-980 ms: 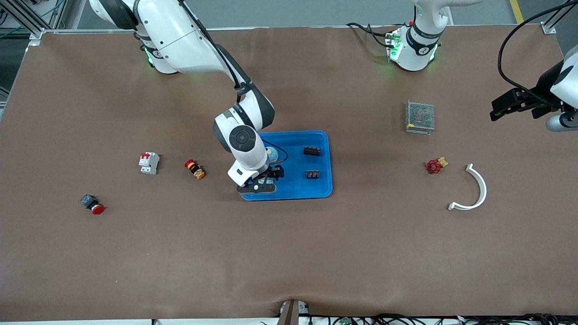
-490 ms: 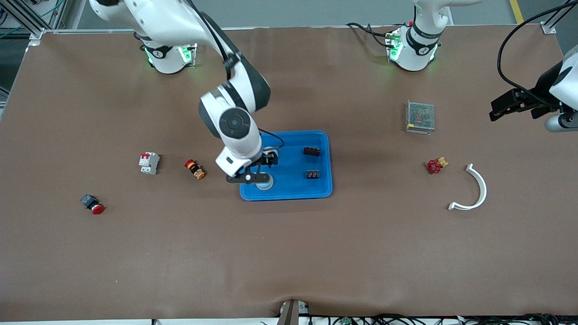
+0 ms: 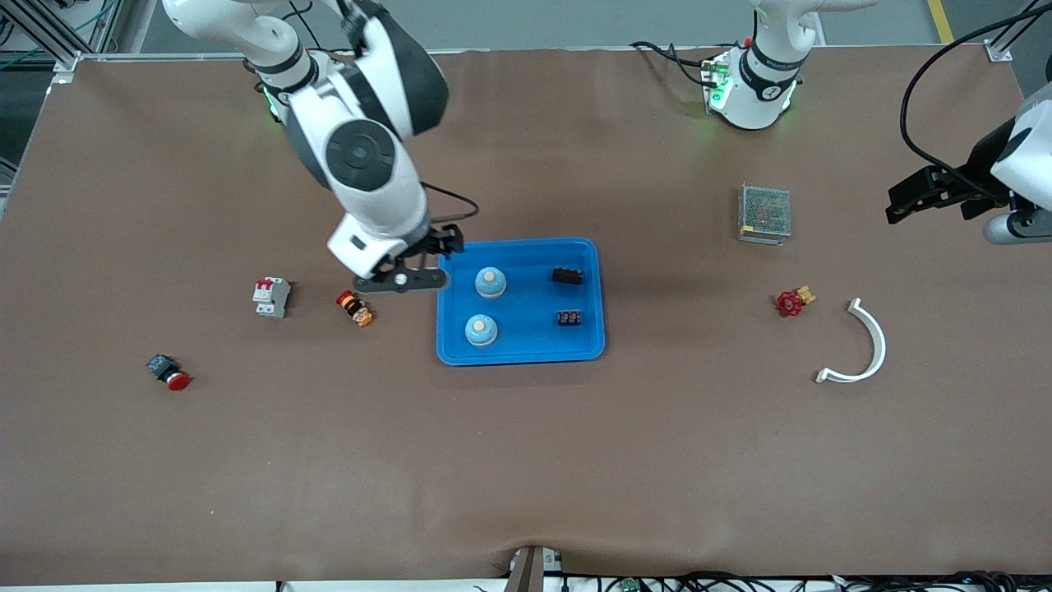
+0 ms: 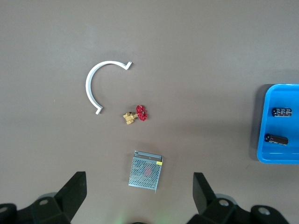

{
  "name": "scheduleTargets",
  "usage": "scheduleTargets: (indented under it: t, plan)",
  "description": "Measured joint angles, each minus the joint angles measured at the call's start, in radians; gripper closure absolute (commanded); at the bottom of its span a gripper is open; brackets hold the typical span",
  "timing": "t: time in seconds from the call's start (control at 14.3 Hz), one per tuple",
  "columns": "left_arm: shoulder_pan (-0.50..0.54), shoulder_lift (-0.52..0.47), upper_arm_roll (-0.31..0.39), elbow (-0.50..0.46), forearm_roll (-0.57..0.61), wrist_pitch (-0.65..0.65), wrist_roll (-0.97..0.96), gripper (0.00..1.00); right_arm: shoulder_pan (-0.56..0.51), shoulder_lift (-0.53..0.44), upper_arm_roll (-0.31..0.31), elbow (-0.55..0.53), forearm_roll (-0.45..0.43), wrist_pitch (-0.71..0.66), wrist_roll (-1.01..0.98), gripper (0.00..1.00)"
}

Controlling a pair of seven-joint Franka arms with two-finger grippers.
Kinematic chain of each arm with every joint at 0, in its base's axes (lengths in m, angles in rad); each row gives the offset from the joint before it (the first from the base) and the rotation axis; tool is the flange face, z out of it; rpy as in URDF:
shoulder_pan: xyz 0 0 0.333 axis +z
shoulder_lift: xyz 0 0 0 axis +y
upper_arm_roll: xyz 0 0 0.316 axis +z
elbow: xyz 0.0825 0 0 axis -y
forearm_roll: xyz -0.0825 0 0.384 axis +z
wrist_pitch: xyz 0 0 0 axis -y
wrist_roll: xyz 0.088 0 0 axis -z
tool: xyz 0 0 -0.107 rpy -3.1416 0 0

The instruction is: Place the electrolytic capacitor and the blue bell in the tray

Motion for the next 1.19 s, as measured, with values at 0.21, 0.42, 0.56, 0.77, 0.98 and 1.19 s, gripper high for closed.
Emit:
scheduleTargets:
  t: [0.21, 0.42, 0.56, 0.77, 0.98, 1.19]
  plan:
    - [-0.001, -0.002, -0.001, -0.003, 0.000, 0.007, 0.000, 0.00, -0.103, -0.127, -0.004, -0.001, 0.000, -0.131, -0.090, 0.00]
    - [-0.002, -0.022, -0.012, -0.013, 0.000, 0.007, 0.001, 0.00, -0.162, -0.208, -0.005, -0.005, -0.025, -0.200, -0.135, 0.00]
    - [-0.003, -0.056, -0.015, -0.039, 0.000, 0.006, 0.001, 0.00, -0.184, -0.232, -0.004, -0.010, -0.041, -0.224, -0.160, 0.00]
    - [-0.002, -0.095, -0.015, -0.087, 0.000, 0.006, 0.001, 0.00, -0.247, -0.265, -0.004, -0.012, -0.044, -0.255, -0.232, 0.00]
    - [-0.002, -0.100, -0.015, -0.101, 0.000, 0.006, 0.001, 0.00, -0.359, -0.299, -0.006, -0.015, -0.046, -0.267, -0.345, 0.00]
    - [-0.002, -0.100, -0.015, -0.102, 0.000, 0.006, 0.001, 0.00, -0.466, -0.309, -0.007, -0.017, -0.046, -0.268, -0.451, 0.00]
